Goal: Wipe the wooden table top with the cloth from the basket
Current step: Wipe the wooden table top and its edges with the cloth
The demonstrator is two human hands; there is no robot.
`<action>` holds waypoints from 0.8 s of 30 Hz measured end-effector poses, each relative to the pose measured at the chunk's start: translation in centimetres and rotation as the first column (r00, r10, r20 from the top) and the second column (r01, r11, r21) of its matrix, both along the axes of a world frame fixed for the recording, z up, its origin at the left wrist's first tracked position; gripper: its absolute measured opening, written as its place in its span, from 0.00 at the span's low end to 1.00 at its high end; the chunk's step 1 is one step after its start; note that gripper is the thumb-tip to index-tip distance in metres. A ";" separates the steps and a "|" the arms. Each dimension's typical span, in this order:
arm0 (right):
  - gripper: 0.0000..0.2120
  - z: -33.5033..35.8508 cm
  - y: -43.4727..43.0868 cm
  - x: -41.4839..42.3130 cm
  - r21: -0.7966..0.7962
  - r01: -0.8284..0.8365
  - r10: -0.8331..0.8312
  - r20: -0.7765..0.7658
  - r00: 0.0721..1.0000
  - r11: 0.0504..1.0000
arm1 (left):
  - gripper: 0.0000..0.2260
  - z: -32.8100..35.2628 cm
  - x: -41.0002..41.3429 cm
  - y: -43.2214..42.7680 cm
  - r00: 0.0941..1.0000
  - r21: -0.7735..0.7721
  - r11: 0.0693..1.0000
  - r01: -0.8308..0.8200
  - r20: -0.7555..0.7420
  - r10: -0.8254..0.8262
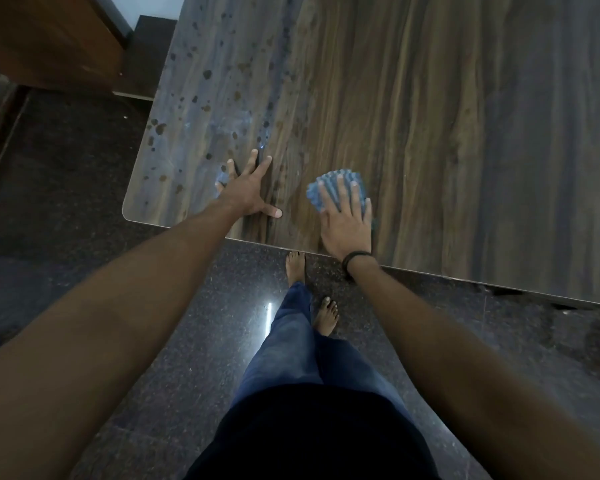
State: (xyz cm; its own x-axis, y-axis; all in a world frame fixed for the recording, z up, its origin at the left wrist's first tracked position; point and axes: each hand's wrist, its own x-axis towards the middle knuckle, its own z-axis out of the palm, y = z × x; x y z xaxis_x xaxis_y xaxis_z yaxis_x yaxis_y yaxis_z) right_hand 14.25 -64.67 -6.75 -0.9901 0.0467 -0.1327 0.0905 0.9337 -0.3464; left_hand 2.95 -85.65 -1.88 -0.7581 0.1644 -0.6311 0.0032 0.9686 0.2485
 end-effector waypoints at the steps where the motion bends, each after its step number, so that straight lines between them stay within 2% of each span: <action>1: 0.28 -0.2 -0.3 1.1 0.019 -0.153 0.154 -0.026 0.988 0.988 | 0.58 0.0 -0.1 0.0 1.000 0.000 1.000 0.000 0.004 0.000; 3: 0.26 -0.5 1.5 2.5 0.054 -0.426 0.429 -0.056 0.902 0.903 | 0.58 0.0 -0.2 0.1 1.000 0.003 1.000 0.004 0.013 -0.004; 4: 0.26 -0.5 2.8 2.6 0.057 -0.437 0.440 -0.061 0.896 0.898 | 0.59 -0.1 -0.2 0.1 1.000 0.004 1.000 0.005 0.014 -0.005; 5: 0.25 -0.6 3.7 2.8 0.040 -0.347 0.349 -0.057 0.935 0.937 | 0.59 -0.1 -0.2 0.2 1.000 0.003 1.000 0.003 0.013 -0.003; 6: 0.25 -0.5 4.0 3.3 0.009 -0.182 0.182 -0.042 0.982 0.983 | 0.59 -0.1 -0.2 0.2 1.000 0.000 1.000 0.000 0.012 0.000; 7: 0.25 -0.4 3.5 4.1 -0.015 -0.025 0.024 -0.027 0.999 1.000 | 0.59 0.0 -0.2 0.1 1.000 -0.003 1.000 -0.003 0.012 0.003; 8: 0.25 -0.2 2.6 4.9 -0.009 0.035 -0.035 -0.026 0.999 0.999 | 0.59 0.0 -0.2 0.1 1.000 -0.006 1.000 -0.004 0.011 0.004; 9: 0.26 0.0 1.5 5.8 0.008 -0.030 0.030 -0.030 0.999 1.000 | 0.59 0.0 -0.2 0.2 1.000 -0.009 1.000 -0.001 0.009 0.001; 10: 0.27 0.0 1.1 6.6 0.031 -0.167 0.168 -0.026 0.985 0.985 | 0.59 0.0 -0.2 0.2 1.000 -0.012 1.000 0.004 0.007 -0.004; 12: 0.26 -0.2 2.1 5.5 0.061 -0.383 0.386 -0.051 0.921 0.922 | 0.60 0.1 -0.5 0.3 1.000 -0.020 1.000 0.017 0.017 -0.016; 13: 0.25 -0.1 2.6 4.1 0.066 -0.375 0.379 -0.060 0.923 0.925 | 0.60 0.1 -0.5 0.3 0.999 -0.027 0.999 0.027 0.026 -0.026; 16: 0.25 0.2 1.7 1.6 -0.015 -0.091 0.091 -0.024 0.996 0.996 | 0.60 0.3 -0.8 0.1 0.997 -0.038 0.998 0.047 0.060 -0.045; 17: 0.25 0.0 0.8 2.0 0.002 -0.143 0.143 -0.039 0.989 0.990 | 0.60 0.3 -1.0 0.0 0.996 -0.029 0.998 0.054 0.068 -0.052; 18: 0.25 -0.3 0.3 2.8 0.043 -0.294 0.296 -0.074 0.952 0.955 | 0.60 0.3 -1.2 -0.2 0.996 -0.019 0.998 0.063 0.072 -0.062; 20: 0.25 -0.8 1.5 4.2 0.113 -0.593 0.603 -0.110 0.790 0.797 | 0.60 0.5 -1.7 -0.8 0.995 -0.011 0.997 0.073 0.064 -0.072; 21: 0.25 -0.8 2.4 3.8 0.130 -0.630 0.643 -0.116 0.757 0.766 | 0.60 0.6 -1.9 -1.2 0.997 -0.015 0.998 0.064 0.055 -0.063; 22: 0.25 -0.9 2.8 2.9 0.137 -0.596 0.610 -0.117 0.783 0.791 | 0.60 0.7 -2.1 -1.5 0.998 -0.019 0.999 0.043 0.049 -0.042; 24: 0.25 -0.6 1.5 1.6 0.100 -0.363 0.370 -0.066 0.927 0.926 | 0.60 0.8 -2.3 -2.0 0.998 -0.024 1.000 0.004 0.058 -0.003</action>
State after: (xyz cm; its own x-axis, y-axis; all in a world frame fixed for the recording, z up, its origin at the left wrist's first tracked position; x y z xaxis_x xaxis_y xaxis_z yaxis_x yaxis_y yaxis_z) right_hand 15.82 -63.13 -7.34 -0.9474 -0.3140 -0.0619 -0.2890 0.9224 -0.2565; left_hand 0.62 -87.65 -1.12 -0.7199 0.1509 -0.6775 -0.0071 0.9744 0.2246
